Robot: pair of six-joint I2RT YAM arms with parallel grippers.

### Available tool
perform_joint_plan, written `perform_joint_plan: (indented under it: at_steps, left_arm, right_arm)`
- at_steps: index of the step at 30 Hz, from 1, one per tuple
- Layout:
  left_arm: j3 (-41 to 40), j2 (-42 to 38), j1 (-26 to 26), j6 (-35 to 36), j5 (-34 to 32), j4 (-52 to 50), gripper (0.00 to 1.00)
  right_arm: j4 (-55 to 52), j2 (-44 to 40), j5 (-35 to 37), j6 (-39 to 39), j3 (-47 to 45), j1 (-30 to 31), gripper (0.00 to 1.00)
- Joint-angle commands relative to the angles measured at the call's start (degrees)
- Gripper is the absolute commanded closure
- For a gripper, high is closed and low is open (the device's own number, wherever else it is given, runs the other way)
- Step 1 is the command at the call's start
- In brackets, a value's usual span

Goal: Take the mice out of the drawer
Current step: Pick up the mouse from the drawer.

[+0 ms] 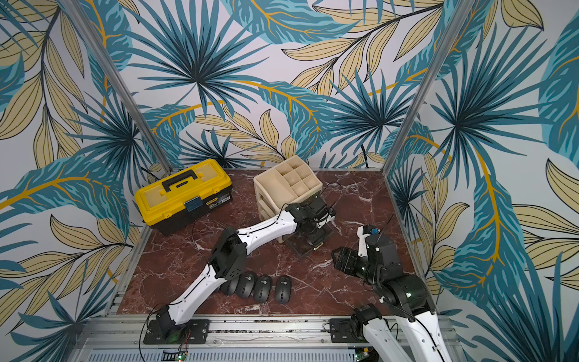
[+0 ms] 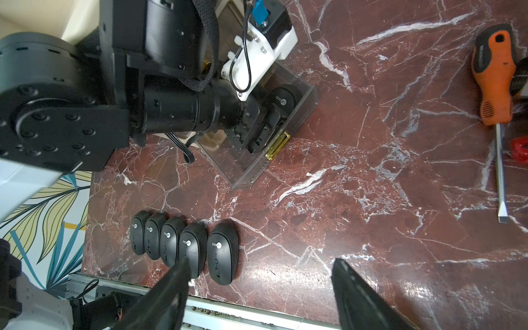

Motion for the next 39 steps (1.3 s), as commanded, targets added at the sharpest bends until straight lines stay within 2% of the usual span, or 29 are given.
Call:
perform_joint_plan:
  at_steps: [1, 5, 12, 27, 39]
  left_arm:
    - [1.16, 3.75, 0.43, 0.19, 0.33, 0.31, 0.27]
    - [1.08, 3.98, 0.61, 0.04, 0.54, 0.22, 0.36]
    - [1.06, 2.67, 0.97, 0.27, 0.15, -0.11, 0.43]
    - [1.19, -5.27, 1.03, -0.75, 1.5, 0.28, 0.44]
    - [1.18, -8.02, 1.07, -1.13, 0.74, 0.49, 0.45]
  right_arm:
    - [-1.0, -0.17, 0.86, -0.85, 0.03, -0.12, 0.21]
    - [-0.87, -0.61, 0.96, -0.77, -0.37, -0.11, 0.21]
    - [-0.89, -0.8, 1.23, -0.62, -0.78, -0.16, 0.21]
    - [-0.11, -1.24, 1.12, -0.19, -1.55, -0.11, 0.2]
    - [-0.08, -1.46, 1.06, -0.08, -1.99, -0.12, 0.21]
